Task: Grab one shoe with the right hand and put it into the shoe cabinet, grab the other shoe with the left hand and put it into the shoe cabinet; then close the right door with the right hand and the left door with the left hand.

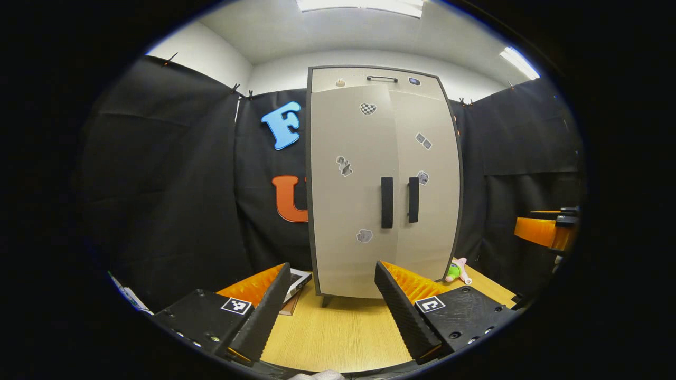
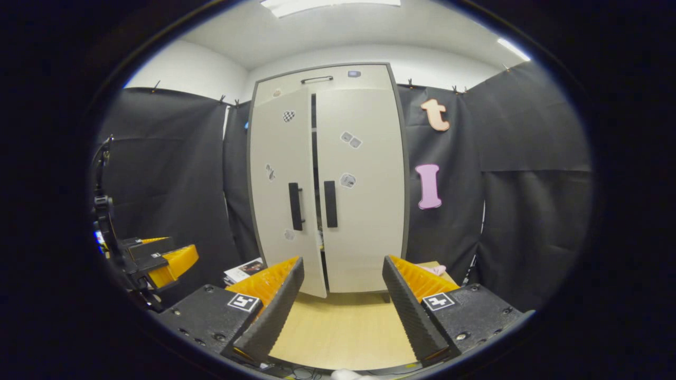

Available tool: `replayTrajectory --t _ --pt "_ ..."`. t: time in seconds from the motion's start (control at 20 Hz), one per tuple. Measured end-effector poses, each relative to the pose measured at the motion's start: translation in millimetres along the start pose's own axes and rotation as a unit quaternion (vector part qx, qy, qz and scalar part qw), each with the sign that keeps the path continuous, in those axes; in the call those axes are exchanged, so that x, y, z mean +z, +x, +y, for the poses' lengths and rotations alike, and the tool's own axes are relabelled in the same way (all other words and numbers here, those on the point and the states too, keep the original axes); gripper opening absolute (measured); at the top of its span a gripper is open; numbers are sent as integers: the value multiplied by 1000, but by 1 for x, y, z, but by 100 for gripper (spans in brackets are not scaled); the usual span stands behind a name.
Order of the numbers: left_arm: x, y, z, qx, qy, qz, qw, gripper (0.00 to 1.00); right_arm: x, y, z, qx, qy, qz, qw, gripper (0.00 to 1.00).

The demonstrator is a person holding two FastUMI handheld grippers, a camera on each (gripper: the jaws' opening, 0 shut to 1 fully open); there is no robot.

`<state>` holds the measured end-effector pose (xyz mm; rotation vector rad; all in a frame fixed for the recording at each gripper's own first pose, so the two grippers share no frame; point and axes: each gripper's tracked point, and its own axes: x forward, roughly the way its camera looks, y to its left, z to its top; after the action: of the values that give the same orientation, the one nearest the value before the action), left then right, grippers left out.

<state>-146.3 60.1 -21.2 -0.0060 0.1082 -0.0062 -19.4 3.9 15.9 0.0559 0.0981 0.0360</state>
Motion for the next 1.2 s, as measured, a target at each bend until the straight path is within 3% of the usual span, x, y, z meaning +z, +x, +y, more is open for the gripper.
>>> replayTrajectory --t 0.05,0.3,0.35,0.4,0.45,0.55,0.85,0.9,1.1,1.15,1.2 --pt "0 2 2 0 -1 0 1000 100 0 0 0 0 0 -1 1000 97" --pt "4 3 3 0 0 -3 1000 96 1 1 0 -3 -2 -3 1000 94" --pt "3 3 2 -1 1 -3 1000 100 2 2 0 -2 -1 -2 1000 98" --pt "4 2 1 -1 1 -3 1000 96 1 1 1 -3 0 -1 1000 98" --pt "4 4 1 -3 2 -3 1000 100 1 1 1 -2 0 -1 1000 98" --pt "3 5 0 -5 2 -4 1000 96 1 2 1 -2 -2 0 1000 98" --pt "6 8 -4 -10 2 -5 1000 96 0 1 -2 -7 -4 -1 1000 97" --pt "4 9 -5 -11 2 -5 1000 100 -1 1 -2 -7 -2 1 1000 97" --pt "3 9 -6 -13 5 -4 1000 96 -1 1 -2 -9 -2 0 1000 97" --pt "3 7 -6 -12 5 -4 1000 100 -1 1 -2 -8 -2 0 1000 97" --pt "3 7 -6 -11 5 -3 1000 96 -2 1 -2 -8 -2 1 1000 98"
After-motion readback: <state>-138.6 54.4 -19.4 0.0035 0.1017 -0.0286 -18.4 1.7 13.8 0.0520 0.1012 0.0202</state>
